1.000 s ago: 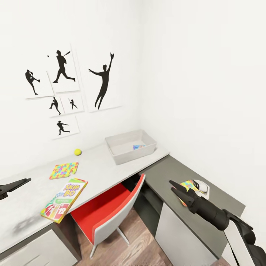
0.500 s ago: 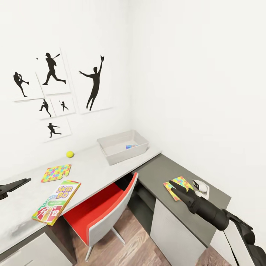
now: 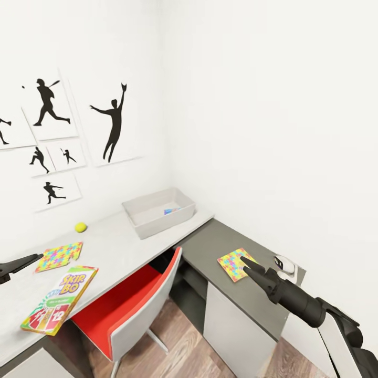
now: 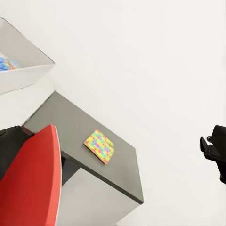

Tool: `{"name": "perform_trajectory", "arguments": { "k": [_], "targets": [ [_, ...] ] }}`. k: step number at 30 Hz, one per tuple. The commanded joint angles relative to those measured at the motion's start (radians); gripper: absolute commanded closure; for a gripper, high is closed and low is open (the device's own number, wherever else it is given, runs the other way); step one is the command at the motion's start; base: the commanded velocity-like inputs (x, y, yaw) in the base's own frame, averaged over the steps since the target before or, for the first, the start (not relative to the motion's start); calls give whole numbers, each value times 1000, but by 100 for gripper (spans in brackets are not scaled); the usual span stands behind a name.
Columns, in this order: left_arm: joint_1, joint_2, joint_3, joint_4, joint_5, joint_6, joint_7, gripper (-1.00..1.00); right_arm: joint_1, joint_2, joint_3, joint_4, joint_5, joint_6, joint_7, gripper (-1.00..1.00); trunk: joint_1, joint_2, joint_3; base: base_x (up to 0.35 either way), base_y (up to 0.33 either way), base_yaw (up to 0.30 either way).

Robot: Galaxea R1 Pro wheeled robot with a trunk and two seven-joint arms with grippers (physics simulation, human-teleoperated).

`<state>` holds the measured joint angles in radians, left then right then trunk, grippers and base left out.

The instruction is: Put all the toys in the child's room - the three board games (two on the bed and one on the table), the two jigsaw puzzles on the table, and the tennis ball on the table - inside the toy box on the table in the child's room.

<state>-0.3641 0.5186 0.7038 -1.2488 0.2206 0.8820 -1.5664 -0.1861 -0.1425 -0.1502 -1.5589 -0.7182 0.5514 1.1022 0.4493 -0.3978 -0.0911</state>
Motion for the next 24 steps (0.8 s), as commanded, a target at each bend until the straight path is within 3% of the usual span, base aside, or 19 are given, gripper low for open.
{"name": "perform_trajectory", "arguments": {
  "k": [1,24],
  "targets": [
    [0,1,1,0,-1,11,-4,-100,-1,0,0,0,-6,8,1,-100,1,-2,-1,0,0,-211],
    [4,14,18,0,0,21,-4,-100,-1,0,-2,-1,-6,8,6,-100,1,-2,26,0,0,-212]
  ]
}}
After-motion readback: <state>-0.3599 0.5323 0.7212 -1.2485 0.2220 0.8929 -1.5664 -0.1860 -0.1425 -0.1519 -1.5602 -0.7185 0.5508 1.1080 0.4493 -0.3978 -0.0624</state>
